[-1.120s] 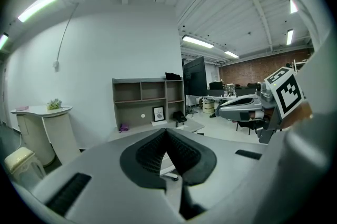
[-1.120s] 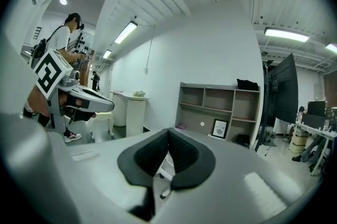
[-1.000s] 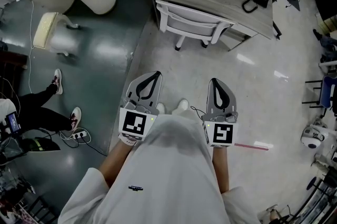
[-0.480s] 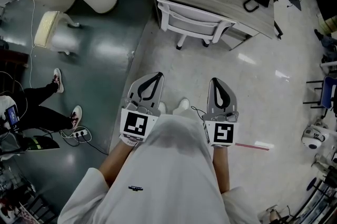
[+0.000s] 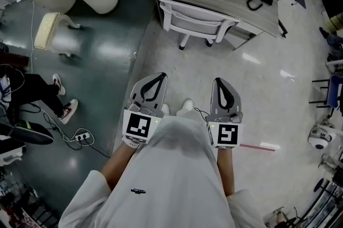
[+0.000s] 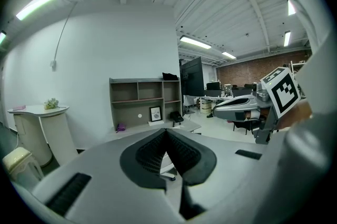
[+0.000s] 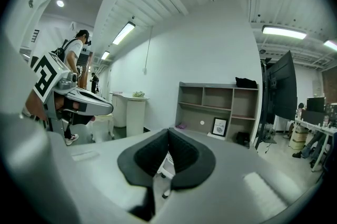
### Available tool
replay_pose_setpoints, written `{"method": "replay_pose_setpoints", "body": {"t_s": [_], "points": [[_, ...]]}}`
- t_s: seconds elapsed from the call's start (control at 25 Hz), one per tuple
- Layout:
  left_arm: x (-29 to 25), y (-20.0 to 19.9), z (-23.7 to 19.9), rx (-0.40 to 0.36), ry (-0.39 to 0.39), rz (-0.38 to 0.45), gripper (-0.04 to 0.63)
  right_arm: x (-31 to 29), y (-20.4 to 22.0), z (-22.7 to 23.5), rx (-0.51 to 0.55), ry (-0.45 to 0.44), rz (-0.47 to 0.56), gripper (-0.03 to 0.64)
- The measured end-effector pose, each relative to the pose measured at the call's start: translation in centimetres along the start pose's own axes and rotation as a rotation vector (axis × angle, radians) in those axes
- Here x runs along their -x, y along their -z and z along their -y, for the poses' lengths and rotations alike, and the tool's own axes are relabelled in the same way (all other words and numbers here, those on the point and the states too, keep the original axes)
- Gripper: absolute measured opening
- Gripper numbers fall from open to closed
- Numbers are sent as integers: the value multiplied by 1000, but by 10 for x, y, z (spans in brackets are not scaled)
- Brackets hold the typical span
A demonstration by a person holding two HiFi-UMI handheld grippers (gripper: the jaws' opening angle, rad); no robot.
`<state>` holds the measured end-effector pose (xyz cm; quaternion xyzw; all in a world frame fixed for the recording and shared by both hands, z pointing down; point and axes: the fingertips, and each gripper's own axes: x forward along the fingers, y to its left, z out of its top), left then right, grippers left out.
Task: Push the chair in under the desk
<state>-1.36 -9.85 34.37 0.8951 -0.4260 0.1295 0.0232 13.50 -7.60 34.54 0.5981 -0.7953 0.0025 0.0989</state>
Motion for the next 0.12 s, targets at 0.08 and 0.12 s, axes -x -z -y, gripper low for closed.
{"method": "replay_pose_setpoints", "body": {"t_s": [0.08,0.12], "points": [[-1,0,1,-1,3,-1,8,0,0,0,-5,2,3,12],[-1,0,1,-3,4,-1,8,0,0,0,-7,2,4,12]]}}
